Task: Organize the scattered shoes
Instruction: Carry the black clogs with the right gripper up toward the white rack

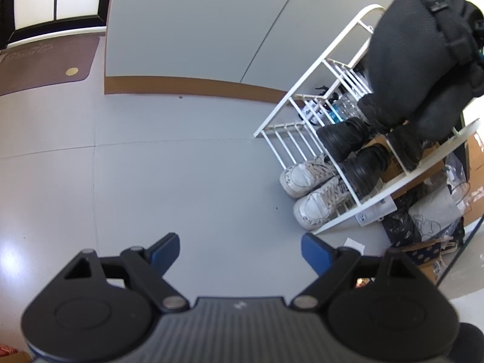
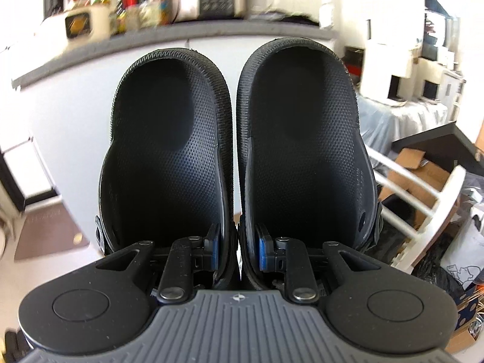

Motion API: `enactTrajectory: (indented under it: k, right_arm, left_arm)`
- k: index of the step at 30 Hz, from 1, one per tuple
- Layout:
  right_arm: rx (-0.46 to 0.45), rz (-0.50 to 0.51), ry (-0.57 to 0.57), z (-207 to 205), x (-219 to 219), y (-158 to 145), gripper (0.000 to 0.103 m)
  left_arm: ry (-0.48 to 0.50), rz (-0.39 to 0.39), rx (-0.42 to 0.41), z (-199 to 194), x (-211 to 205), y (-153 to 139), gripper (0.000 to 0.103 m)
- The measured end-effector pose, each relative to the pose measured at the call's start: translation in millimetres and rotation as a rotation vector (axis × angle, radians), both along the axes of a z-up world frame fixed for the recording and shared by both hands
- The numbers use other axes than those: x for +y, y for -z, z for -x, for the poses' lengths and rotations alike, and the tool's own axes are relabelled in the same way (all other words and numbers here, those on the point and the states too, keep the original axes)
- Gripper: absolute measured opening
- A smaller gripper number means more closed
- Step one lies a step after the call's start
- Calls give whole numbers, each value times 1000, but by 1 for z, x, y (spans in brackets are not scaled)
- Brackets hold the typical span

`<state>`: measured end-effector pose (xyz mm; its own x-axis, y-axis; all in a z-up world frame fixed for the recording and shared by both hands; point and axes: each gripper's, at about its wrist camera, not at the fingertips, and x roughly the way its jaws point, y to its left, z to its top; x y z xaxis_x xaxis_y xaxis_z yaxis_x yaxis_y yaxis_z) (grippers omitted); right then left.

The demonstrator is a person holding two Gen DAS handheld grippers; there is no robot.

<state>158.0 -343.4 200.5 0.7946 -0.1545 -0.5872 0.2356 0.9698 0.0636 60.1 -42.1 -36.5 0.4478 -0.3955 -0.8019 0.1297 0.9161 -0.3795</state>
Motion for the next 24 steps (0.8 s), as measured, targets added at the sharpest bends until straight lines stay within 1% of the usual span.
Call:
enactTrajectory:
  k: [2, 5, 6, 8, 10, 15, 21, 24]
  right_arm:
    - [-21, -2, 34, -5, -14, -14, 26]
    - [-38, -1, 56, -4, -16, -23, 26]
    - [-51, -5, 71, -4, -22, -31, 26]
    - [-61, -1, 81, 6, -13, -37, 26]
    - [-91, -7, 112, 6, -25, -54, 26]
    - [-125, -33, 157, 4, -49, -81, 26]
    - [-146, -65, 221, 1, -75, -92, 26]
    - [-133, -91, 254, -8, -91, -87, 26]
  left_arm:
    - [-6, 3, 5, -1, 1, 1, 89]
    - [-7, 9, 8, -3, -1, 2, 89]
    - [-6, 11, 6, -3, -1, 2, 89]
    - [-4, 15, 3, -4, -1, 1, 89]
    - [-2, 15, 0, -4, -1, 0, 89]
    - [0, 8, 1, -5, -2, 1, 89]
    - [-2, 9, 13, -7, -3, 4, 89]
    - [-3, 10, 16, -10, -5, 5, 89]
